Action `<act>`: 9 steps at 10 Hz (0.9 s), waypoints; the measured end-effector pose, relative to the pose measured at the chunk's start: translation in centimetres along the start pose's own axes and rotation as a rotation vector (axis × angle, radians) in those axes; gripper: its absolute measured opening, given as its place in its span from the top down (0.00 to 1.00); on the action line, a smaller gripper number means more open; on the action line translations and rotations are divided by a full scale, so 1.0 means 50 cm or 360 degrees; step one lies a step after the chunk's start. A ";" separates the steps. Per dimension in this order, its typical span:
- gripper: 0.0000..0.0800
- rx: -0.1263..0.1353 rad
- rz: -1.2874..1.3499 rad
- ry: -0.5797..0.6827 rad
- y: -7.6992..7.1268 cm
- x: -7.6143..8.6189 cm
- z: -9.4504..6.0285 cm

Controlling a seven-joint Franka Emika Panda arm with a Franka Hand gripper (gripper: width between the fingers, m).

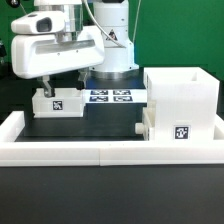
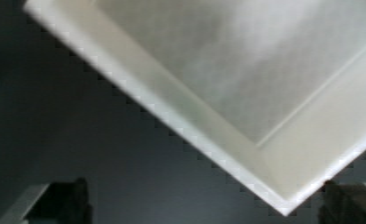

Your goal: Assemble drawer

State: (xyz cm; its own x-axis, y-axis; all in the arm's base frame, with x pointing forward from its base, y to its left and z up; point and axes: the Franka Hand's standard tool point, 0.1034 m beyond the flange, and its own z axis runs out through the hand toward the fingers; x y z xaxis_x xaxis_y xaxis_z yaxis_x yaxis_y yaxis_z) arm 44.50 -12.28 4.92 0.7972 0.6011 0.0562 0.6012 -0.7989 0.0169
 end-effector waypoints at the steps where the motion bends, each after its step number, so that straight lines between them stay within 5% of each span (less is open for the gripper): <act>1: 0.19 -0.0011 0.0159 0.0007 -0.013 -0.006 0.003; 4: 0.19 0.0015 0.0654 -0.0003 -0.050 -0.015 0.014; 7: 0.19 0.0079 0.1073 -0.0016 -0.053 -0.022 0.010; 9: 0.19 0.0080 0.1171 -0.0011 -0.058 -0.014 0.010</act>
Offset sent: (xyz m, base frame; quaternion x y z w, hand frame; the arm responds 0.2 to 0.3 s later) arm -0.0321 0.0032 -0.0114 -0.0167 -0.0230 0.2772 0.9604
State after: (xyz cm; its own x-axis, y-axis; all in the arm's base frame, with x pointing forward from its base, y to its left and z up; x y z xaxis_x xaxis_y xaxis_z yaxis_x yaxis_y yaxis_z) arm 42.23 -10.38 4.35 0.9955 -0.0900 0.0287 -0.0879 -0.9938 -0.0686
